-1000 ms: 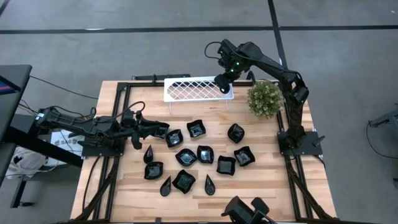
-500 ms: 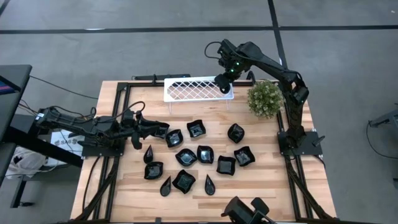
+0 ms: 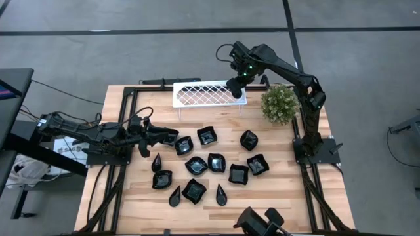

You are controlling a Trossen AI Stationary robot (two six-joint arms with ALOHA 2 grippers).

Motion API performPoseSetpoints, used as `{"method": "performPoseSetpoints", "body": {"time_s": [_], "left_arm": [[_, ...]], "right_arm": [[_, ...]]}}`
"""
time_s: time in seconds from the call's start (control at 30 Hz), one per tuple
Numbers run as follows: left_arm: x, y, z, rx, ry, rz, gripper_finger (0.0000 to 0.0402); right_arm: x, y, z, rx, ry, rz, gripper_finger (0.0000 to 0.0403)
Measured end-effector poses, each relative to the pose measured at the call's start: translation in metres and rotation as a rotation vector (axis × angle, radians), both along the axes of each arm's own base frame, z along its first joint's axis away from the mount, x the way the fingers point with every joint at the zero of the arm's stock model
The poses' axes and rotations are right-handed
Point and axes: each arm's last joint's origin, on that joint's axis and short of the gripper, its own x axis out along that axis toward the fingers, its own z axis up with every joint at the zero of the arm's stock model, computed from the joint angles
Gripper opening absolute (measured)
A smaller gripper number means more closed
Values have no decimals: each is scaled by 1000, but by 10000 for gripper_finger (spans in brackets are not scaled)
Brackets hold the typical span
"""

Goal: Pick & Place Mini shaped plates
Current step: Stack the black drop shaped plate on top of the black drop shaped plate on the shelf

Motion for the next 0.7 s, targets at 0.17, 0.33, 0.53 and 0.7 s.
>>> {"method": "performPoseSetpoints", "body": {"time_s": [0.17,0.33,0.53,0.7], "left_arm": [[0,0,0,0,0,0,97],[0,0,0,-5,-1,-5,97],[0,-2,0,-13,1,-55,97],[0,-3,0,-46,-1,-87,97]], "right_arm": [[1,0,0,-4,-5,1,48],[3,9,7,-40,0,15,41],[8,36,38,-202,-77,53,39],[10,65,66,-310,-181,84,39]]}}
